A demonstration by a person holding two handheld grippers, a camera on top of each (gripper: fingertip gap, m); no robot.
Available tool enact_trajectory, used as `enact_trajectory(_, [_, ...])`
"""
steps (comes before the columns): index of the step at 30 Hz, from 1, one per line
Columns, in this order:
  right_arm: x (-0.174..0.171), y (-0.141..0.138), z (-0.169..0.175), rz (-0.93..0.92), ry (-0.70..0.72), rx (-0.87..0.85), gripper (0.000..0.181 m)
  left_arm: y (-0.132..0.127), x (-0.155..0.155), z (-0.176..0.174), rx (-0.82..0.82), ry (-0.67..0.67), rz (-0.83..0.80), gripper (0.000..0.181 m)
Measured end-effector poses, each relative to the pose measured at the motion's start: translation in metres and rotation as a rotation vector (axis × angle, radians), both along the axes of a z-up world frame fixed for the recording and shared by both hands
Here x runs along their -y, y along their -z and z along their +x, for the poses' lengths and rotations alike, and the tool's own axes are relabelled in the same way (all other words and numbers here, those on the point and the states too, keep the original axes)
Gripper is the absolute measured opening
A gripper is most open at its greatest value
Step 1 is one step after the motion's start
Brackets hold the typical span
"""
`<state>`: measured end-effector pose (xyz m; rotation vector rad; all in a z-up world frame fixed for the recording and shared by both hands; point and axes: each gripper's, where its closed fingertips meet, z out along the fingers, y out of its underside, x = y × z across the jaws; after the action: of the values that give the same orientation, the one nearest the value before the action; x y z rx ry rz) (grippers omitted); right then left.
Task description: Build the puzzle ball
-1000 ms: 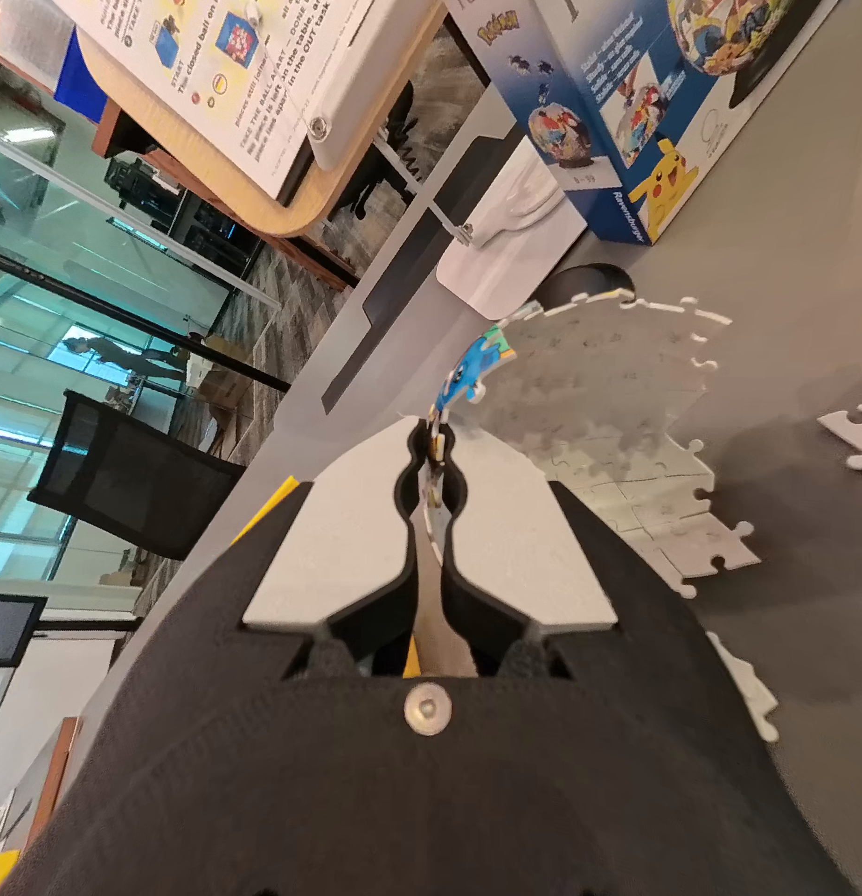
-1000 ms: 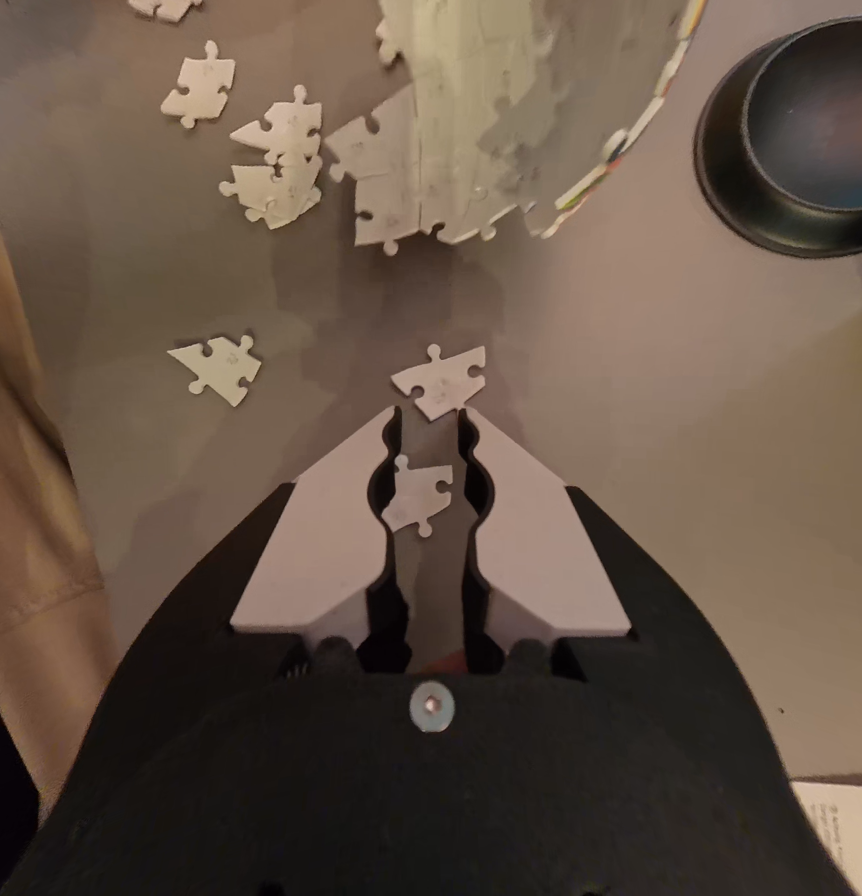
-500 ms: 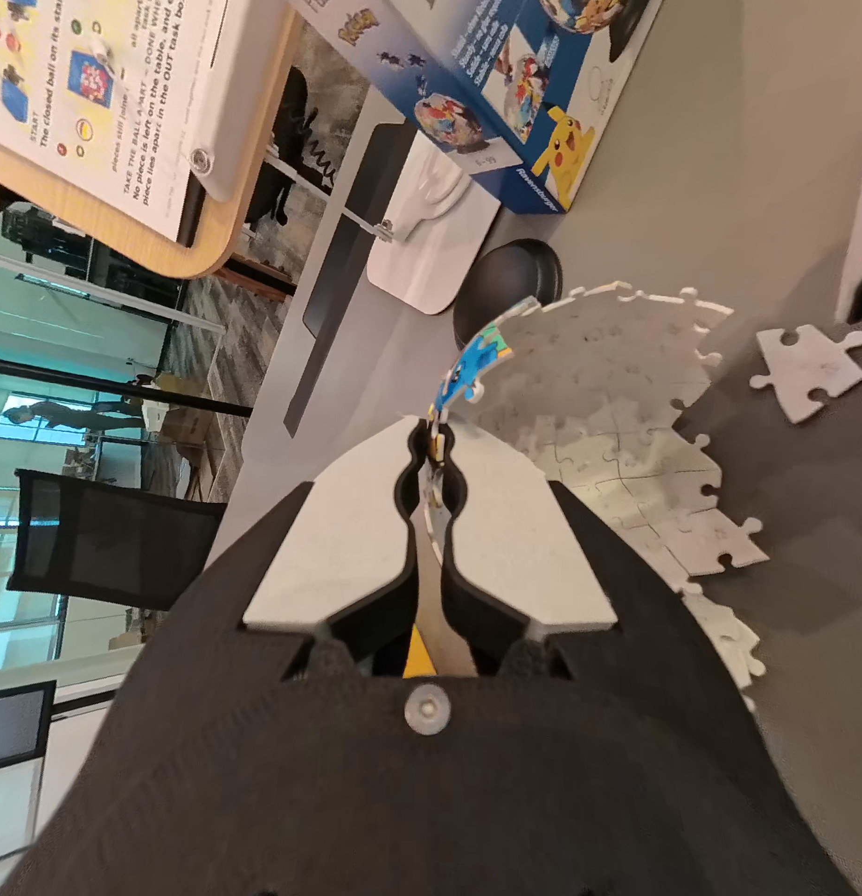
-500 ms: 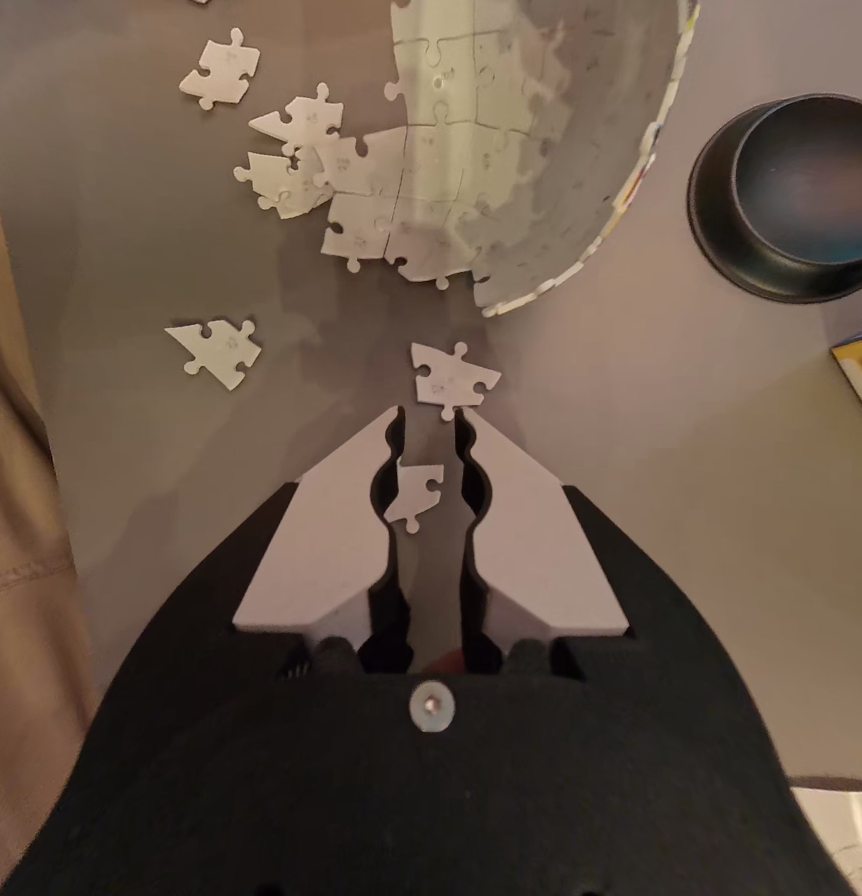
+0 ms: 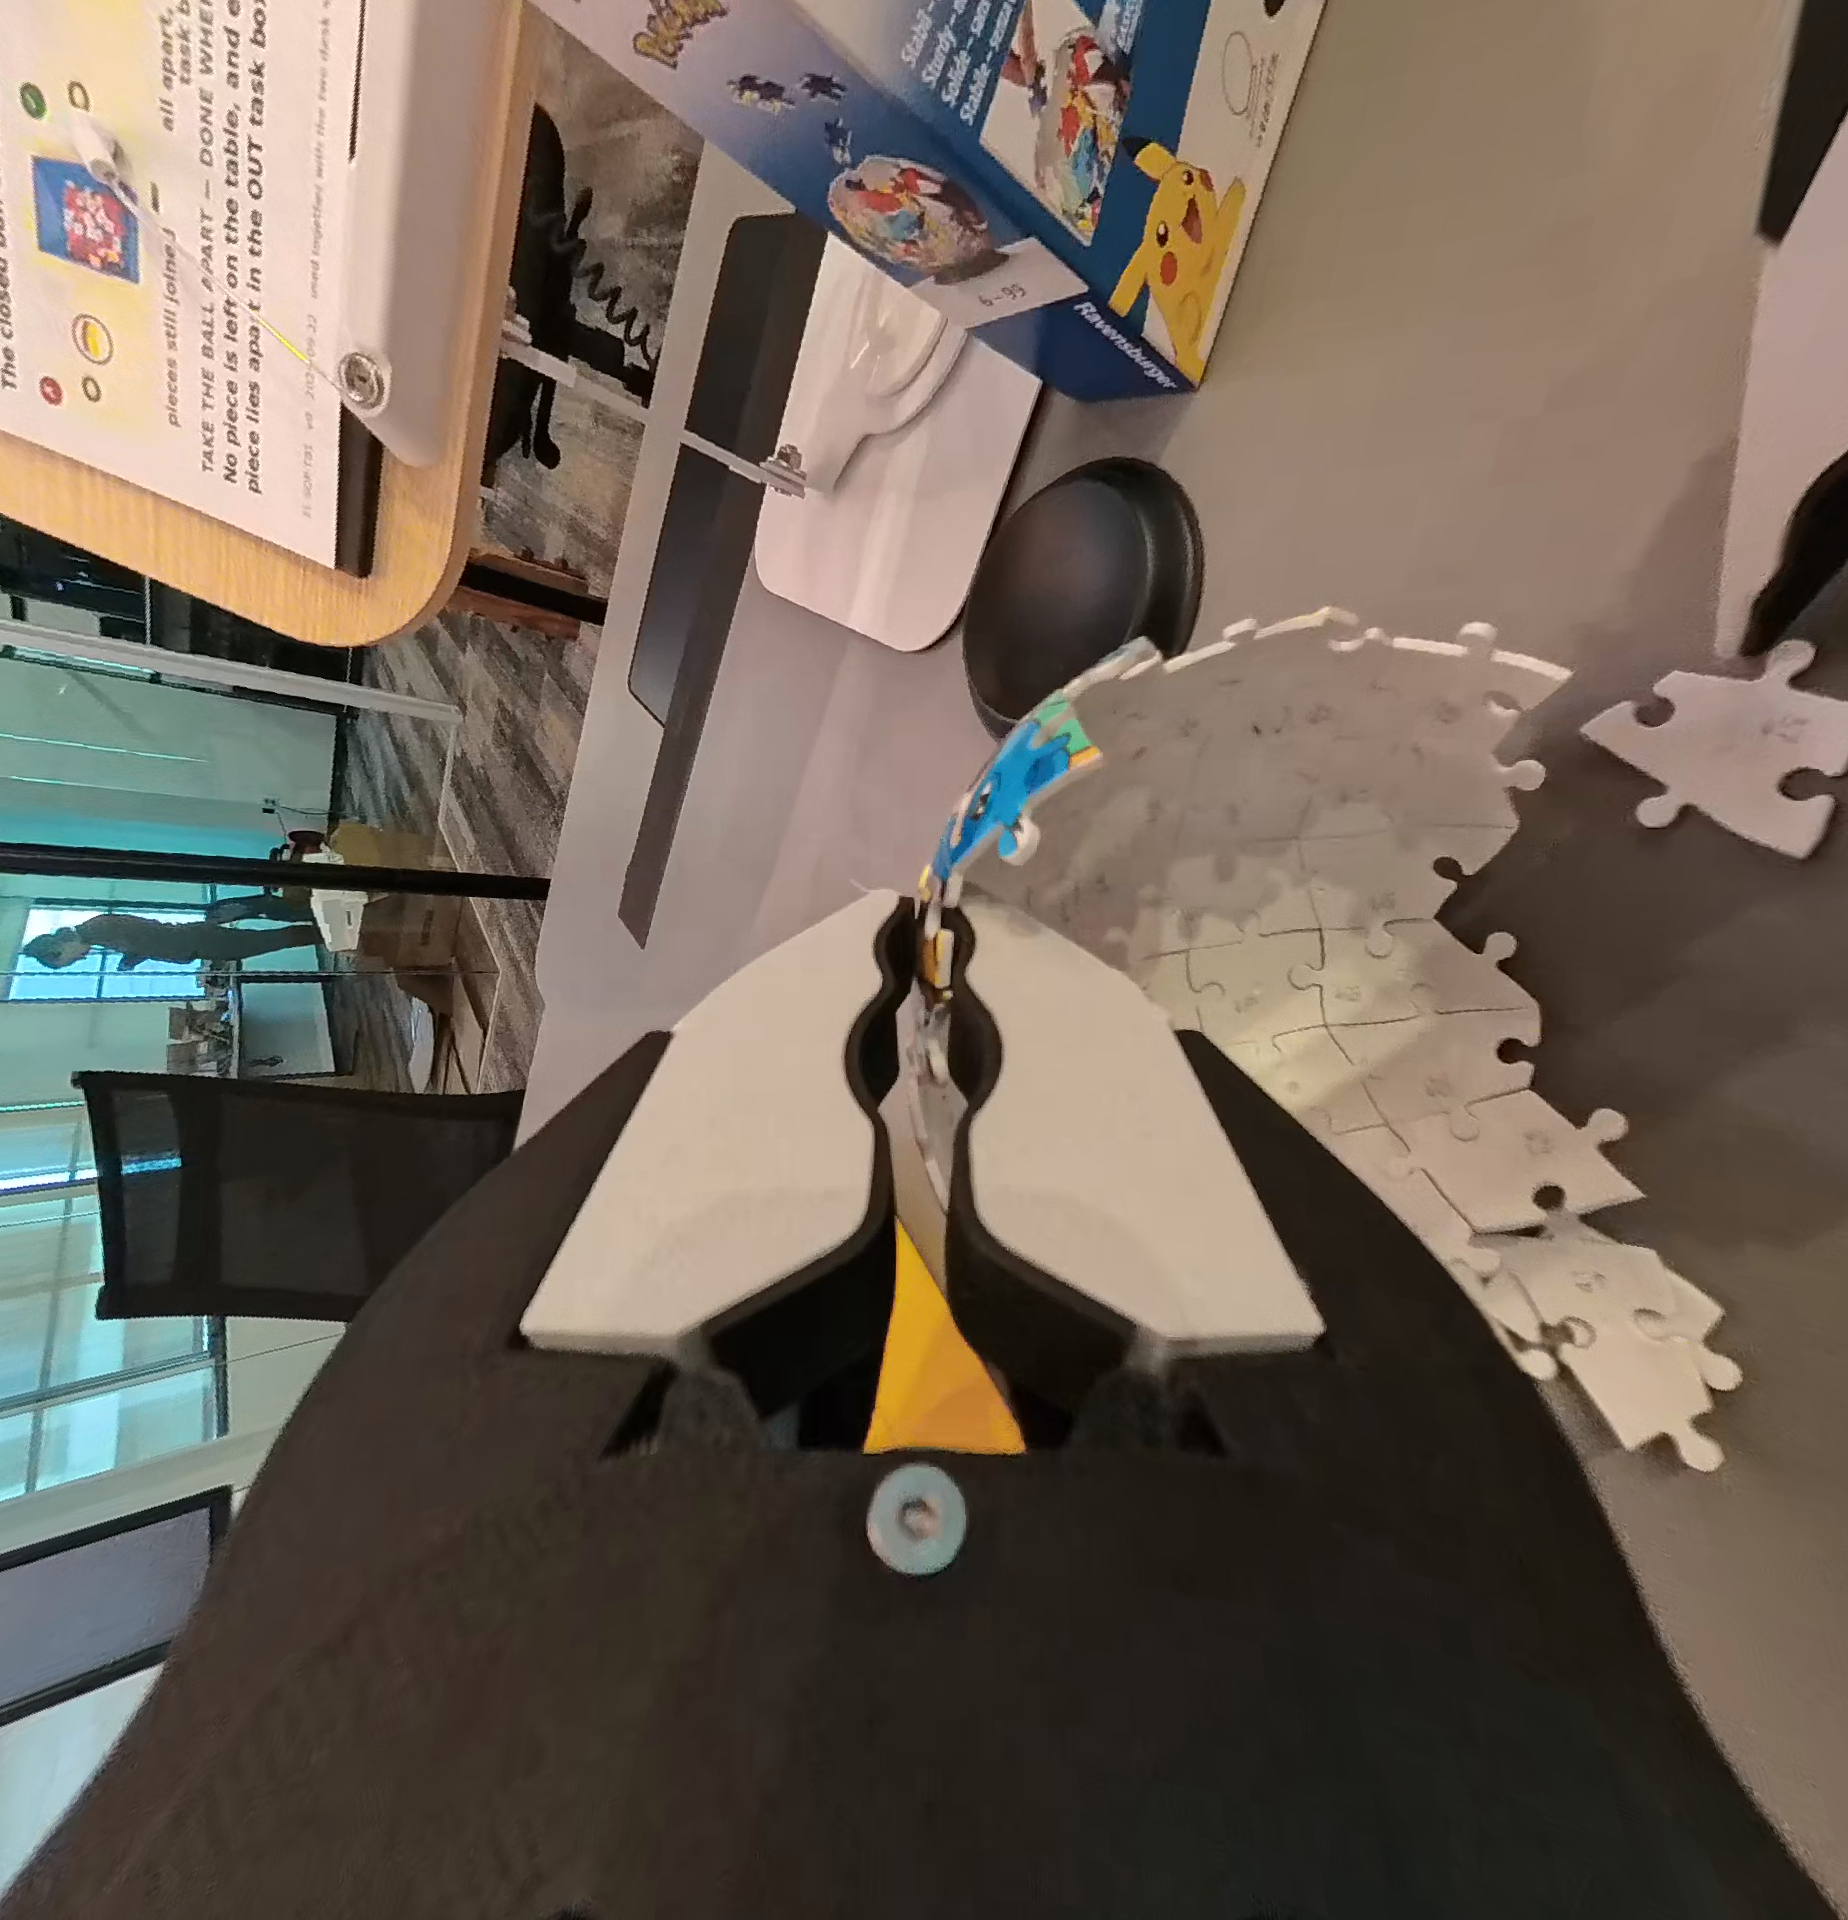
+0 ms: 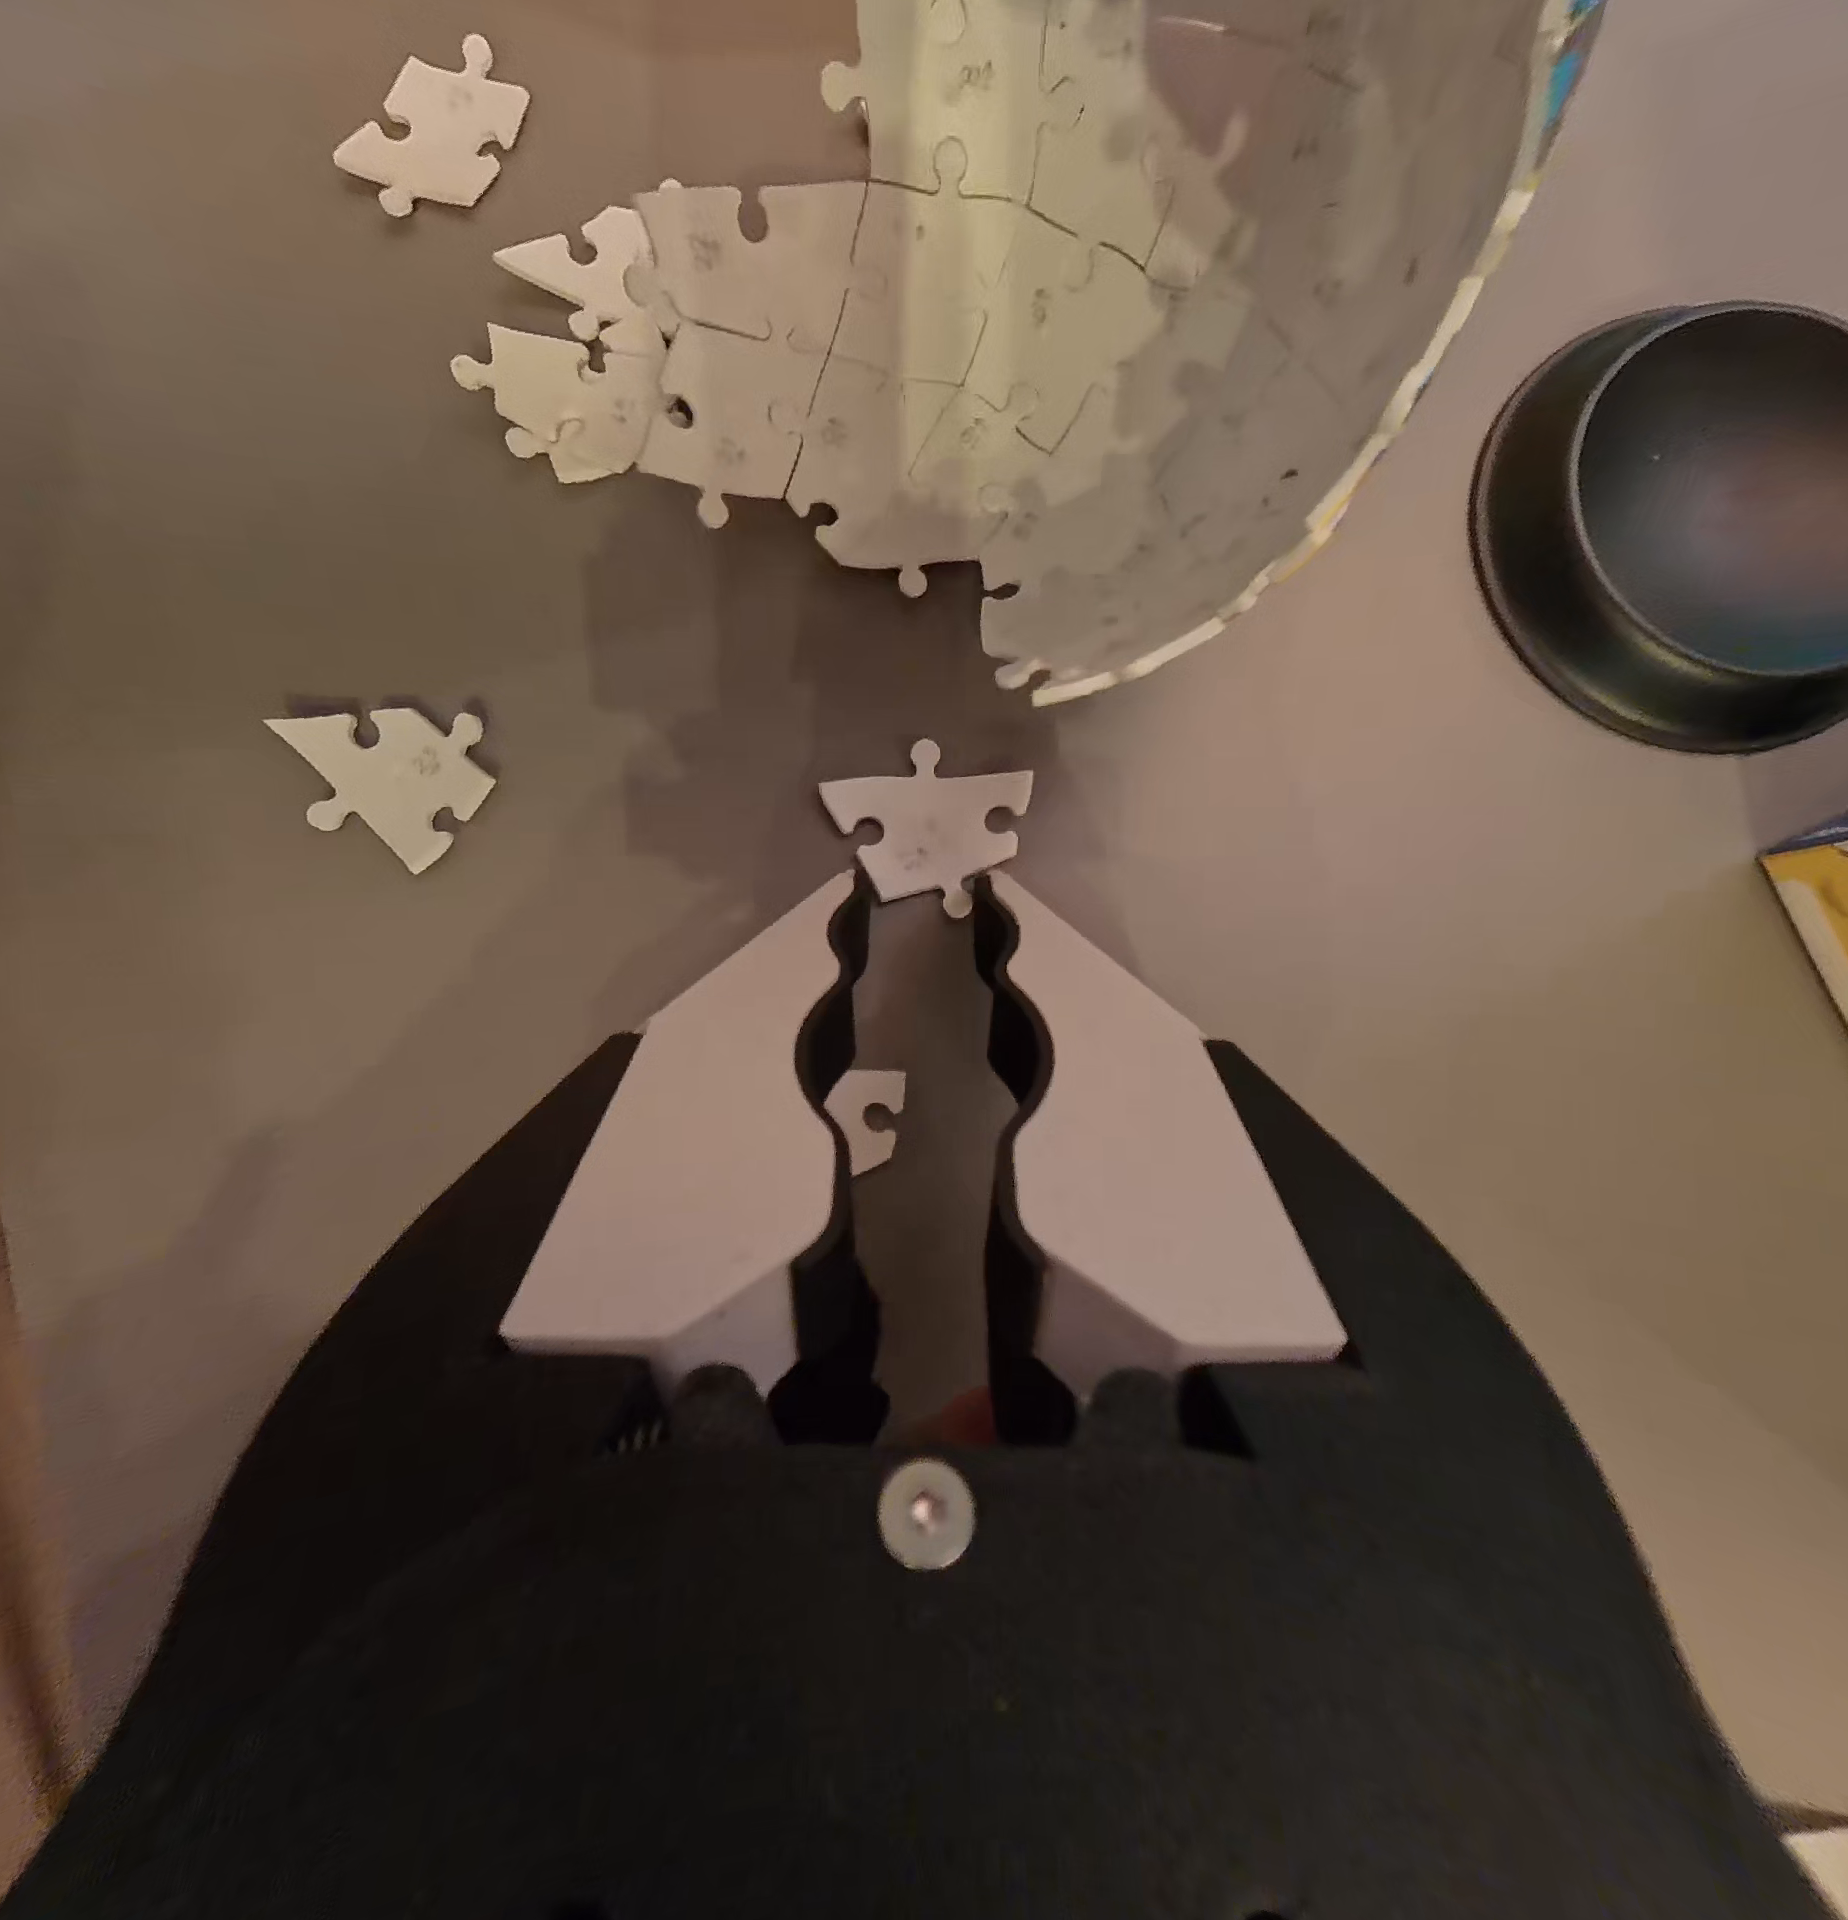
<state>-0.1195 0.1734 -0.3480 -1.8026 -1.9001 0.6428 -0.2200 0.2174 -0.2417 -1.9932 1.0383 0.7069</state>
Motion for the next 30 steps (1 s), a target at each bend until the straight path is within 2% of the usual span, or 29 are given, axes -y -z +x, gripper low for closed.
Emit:
enact_trajectory(8, [0.003,-0.013,0.016,-0.032,-0.032,0.001,0.018,-0.008,-0.014,0.003,-0.056,0.047,-0.013,0.004])
enact_trajectory(13, [0.014,-0.005,0.012,-0.049,-0.053,0.019,0.017,-0.013,-0.029,0.010,-0.109,0.098,-0.037,0.003])
enact_trajectory(16, [0.012,0.002,0.008,-0.035,-0.053,0.043,0.016,-0.013,-0.033,0.010,-0.129,0.110,-0.046,0.003])
enact_trajectory(30, [-0.002,0.000,0.007,-0.046,-0.001,0.005,0.017,0.004,-0.034,0.016,-0.170,0.153,-0.105,0.004])
